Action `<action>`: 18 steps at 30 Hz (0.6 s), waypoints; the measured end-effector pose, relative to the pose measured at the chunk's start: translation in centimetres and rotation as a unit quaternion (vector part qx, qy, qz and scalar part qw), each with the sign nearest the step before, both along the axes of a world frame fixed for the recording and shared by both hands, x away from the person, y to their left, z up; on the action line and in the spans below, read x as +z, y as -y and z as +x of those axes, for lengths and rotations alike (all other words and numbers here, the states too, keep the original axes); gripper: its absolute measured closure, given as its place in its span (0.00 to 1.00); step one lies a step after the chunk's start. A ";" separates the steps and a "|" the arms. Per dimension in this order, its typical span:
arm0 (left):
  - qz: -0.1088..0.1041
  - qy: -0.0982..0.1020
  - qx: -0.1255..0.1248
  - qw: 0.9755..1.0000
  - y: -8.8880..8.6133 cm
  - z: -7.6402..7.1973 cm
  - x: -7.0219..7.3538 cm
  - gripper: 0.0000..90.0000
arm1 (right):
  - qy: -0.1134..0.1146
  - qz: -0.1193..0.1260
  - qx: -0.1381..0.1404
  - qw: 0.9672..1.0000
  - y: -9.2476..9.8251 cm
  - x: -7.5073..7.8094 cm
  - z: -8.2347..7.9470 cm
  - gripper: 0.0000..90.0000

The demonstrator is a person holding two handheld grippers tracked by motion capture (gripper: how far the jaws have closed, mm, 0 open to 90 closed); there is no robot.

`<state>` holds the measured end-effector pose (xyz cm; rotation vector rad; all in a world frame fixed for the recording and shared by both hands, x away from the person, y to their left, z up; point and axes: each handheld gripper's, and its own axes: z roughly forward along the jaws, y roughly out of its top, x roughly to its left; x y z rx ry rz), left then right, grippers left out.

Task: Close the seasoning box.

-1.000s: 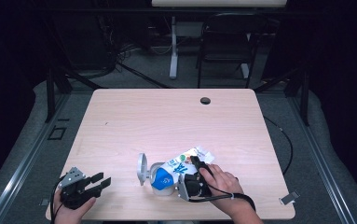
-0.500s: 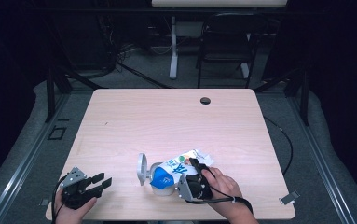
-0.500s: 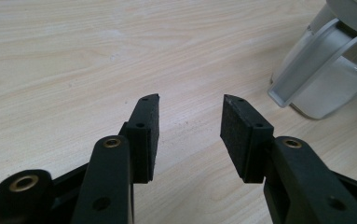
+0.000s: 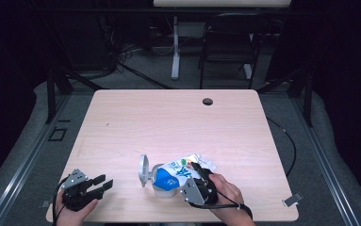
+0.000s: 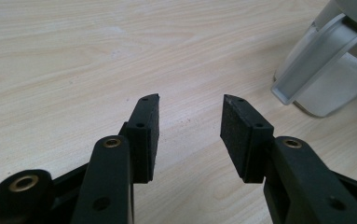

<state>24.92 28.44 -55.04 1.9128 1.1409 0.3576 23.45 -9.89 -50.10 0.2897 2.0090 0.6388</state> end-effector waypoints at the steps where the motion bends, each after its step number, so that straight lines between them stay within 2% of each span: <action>1: 0.000 0.000 0.000 1.000 0.0 0.0 0.0 0.64 | -0.001 0.004 -0.001 1.000 0.0 0.0 0.0 0.95; 4: 0.001 0.001 0.001 1.000 0.0 0.0 -0.1 0.64 | -0.007 0.023 0.000 1.000 0.0 0.1 0.1 0.95; 5: -0.003 0.004 0.003 1.000 -0.1 0.0 -0.1 0.64 | -0.009 0.038 0.002 0.999 0.1 0.1 0.2 0.95; 9: -0.003 0.002 0.002 1.000 -0.3 0.0 -0.1 0.64 | -0.014 0.046 0.004 0.999 0.0 0.2 0.1 0.95; 11: -0.003 0.002 0.002 1.000 -0.3 0.0 0.0 0.64 | -0.023 0.061 0.003 0.998 0.0 0.0 0.1 0.95; 14: -0.005 0.005 0.003 1.000 -0.3 0.0 -0.1 0.64 | -0.030 0.066 0.002 0.997 0.0 -0.1 0.1 0.95; 15: -0.003 0.005 0.001 1.000 -0.2 0.0 0.0 0.64 | -0.043 0.086 0.001 0.995 0.0 -0.2 0.2 0.95; 18: -0.005 0.006 0.001 1.000 -0.3 0.0 0.1 0.64 | -0.053 0.111 0.001 0.992 0.1 -0.3 0.3 0.95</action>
